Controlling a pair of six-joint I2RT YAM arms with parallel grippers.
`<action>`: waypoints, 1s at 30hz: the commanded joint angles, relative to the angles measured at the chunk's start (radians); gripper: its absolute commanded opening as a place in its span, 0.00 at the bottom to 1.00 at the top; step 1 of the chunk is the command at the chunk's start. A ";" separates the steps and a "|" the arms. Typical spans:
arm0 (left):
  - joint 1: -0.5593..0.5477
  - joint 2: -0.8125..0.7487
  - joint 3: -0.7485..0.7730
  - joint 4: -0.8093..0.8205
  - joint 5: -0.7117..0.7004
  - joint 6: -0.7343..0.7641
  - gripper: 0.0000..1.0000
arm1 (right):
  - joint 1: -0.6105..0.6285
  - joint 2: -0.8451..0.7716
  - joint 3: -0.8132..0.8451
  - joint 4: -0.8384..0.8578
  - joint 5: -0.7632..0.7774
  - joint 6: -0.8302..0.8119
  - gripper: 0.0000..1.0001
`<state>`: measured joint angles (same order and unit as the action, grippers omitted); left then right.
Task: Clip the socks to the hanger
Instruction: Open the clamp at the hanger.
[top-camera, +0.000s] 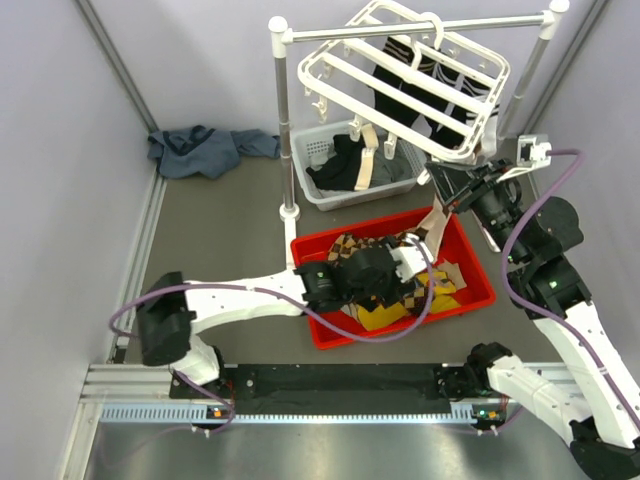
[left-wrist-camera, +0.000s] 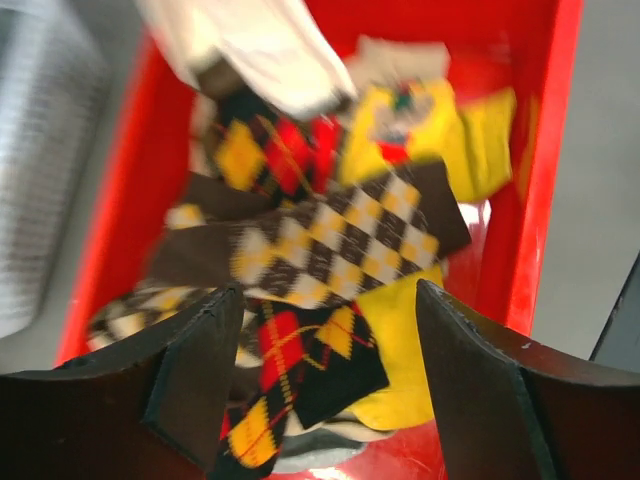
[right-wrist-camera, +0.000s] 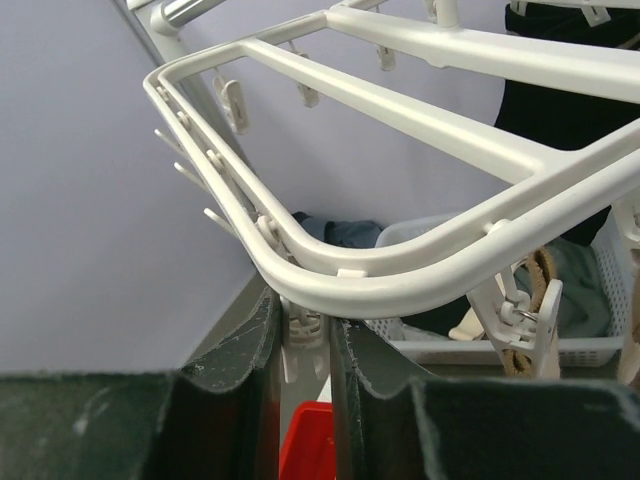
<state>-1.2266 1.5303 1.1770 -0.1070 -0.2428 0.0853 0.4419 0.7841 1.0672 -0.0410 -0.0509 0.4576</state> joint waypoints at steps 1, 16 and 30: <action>-0.016 0.093 0.087 -0.066 0.132 0.057 0.73 | 0.000 -0.022 0.005 -0.007 0.028 -0.046 0.00; -0.034 0.413 0.288 -0.180 0.237 0.355 0.50 | -0.002 -0.031 -0.001 -0.017 0.042 -0.071 0.00; 0.029 0.608 0.406 -0.215 0.320 0.378 0.32 | -0.002 -0.016 -0.018 -0.016 0.048 -0.096 0.00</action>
<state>-1.2102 2.1143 1.5406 -0.3157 0.0471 0.4496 0.4419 0.7643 1.0538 -0.0597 -0.0185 0.3859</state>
